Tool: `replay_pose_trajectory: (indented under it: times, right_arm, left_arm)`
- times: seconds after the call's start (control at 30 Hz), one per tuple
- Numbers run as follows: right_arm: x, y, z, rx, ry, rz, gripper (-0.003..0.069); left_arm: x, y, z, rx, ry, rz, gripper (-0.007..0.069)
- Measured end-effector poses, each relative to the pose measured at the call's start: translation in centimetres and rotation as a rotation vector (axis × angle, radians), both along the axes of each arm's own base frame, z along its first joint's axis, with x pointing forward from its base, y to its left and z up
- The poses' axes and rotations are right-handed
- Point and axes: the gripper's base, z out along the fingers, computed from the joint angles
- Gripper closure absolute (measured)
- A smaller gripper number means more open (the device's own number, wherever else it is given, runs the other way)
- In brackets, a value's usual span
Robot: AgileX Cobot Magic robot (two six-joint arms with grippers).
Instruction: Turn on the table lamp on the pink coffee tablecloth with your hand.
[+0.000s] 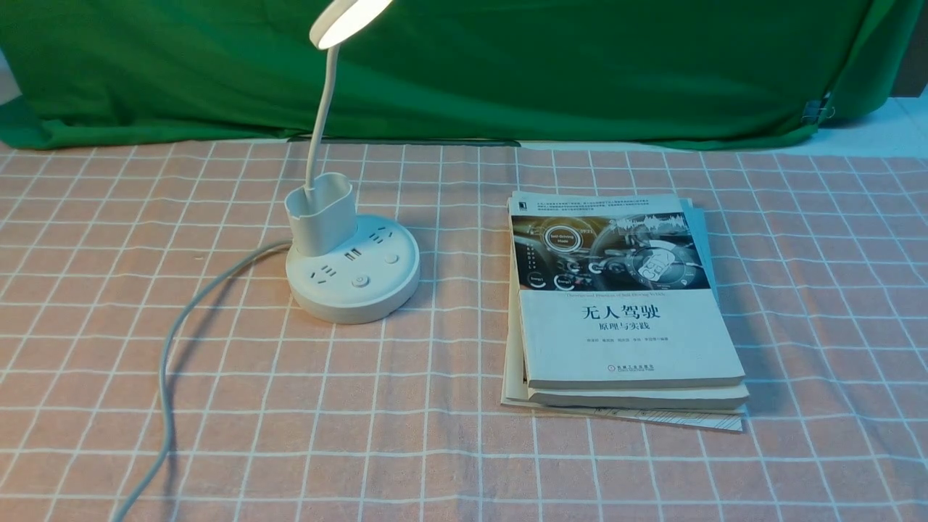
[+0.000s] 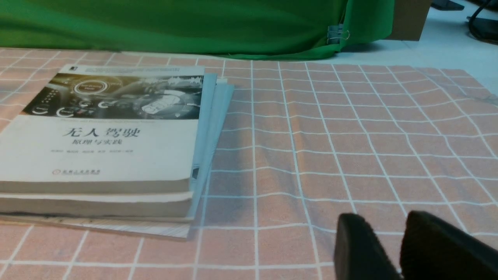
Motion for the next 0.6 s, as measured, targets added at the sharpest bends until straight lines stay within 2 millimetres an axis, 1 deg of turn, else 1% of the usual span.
replay_pose_trajectory:
  times: [0.1, 0.17, 0.3, 0.6]
  right_arm:
    - [0.0, 0.0, 0.0, 0.0, 0.0, 0.0, 0.0421]
    - [0.0, 0.0, 0.0, 0.0, 0.0, 0.0, 0.0421]
    - [0.0, 0.0, 0.0, 0.0, 0.0, 0.0, 0.0421]
    - [0.0, 0.0, 0.0, 0.0, 0.0, 0.0, 0.0421]
  left_arm:
    - [-0.1, -0.1, -1.1, 0.04, 0.112, -0.019, 0.0603]
    - [-0.1, -0.2, -1.4, 0.09, 0.139, -0.03, 0.0603]
    - [-0.1, -0.3, -1.4, 0.132, 0.143, -0.045, 0.0603]
    - [-0.1, -0.3, -1.3, 0.142, 0.129, -0.044, 0.0603]
